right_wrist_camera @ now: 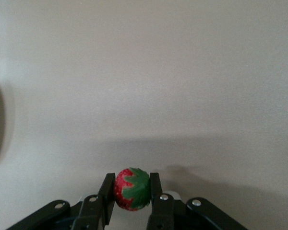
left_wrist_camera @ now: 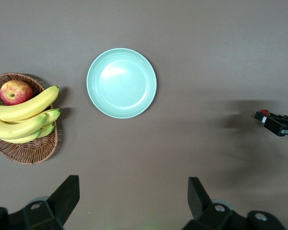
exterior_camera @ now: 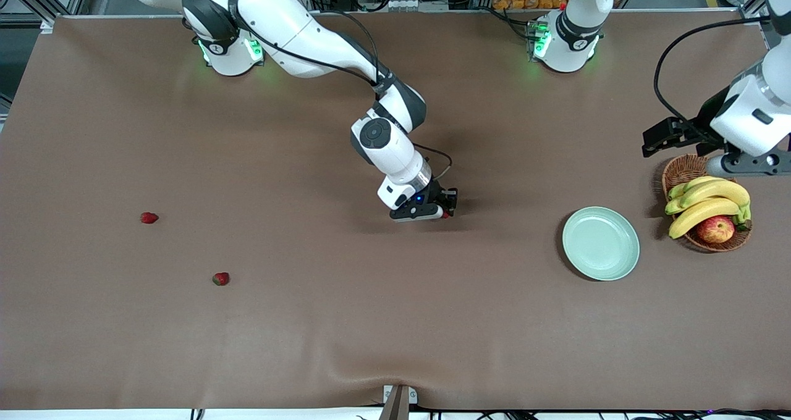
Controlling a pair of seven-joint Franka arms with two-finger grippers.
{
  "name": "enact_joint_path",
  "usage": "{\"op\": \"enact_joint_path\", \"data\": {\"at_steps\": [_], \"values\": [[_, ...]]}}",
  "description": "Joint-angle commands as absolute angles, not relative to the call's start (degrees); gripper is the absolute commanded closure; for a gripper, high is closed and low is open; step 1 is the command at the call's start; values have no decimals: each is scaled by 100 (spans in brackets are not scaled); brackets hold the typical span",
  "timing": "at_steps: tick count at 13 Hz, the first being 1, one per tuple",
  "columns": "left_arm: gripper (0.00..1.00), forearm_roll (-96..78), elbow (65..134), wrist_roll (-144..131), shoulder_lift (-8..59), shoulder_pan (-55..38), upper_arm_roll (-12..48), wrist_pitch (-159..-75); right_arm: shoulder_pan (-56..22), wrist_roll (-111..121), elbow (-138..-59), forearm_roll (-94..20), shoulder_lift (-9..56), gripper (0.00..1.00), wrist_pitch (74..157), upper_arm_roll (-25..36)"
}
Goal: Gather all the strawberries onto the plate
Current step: 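Carry the strawberry with the right gripper to mid-table while the left gripper approaches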
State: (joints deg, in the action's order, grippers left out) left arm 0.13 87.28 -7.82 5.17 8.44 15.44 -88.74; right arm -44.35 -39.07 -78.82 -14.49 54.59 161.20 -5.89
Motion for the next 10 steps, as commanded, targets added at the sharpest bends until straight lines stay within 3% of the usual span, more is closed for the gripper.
{"op": "enact_joint_path", "data": {"at_steps": [1, 2, 3, 4, 10], "values": [[0, 9, 8763, -738, 580, 826, 1556, -9017, -4544, -3990, -7559, -1503, 5748, 99, 16233, -527], [0, 9, 8763, -738, 632, 826, 1556, -9026, -4535, -3990, -7559, -1503, 5739, 66, 16233, -536], [0, 9, 8789, -738, 694, 809, 1556, -9052, -4535, -3990, -7559, -1503, 5739, 14, 16233, -527], [0, 9, 8876, -738, 712, 817, 1556, -9122, -4544, -3982, -7559, -1486, 5731, 0, 16251, -519], [0, 0, 9343, -1018, 1036, 205, 1564, -9983, -4150, -3885, -7908, -1459, 5055, 0, 16198, -492]]}}
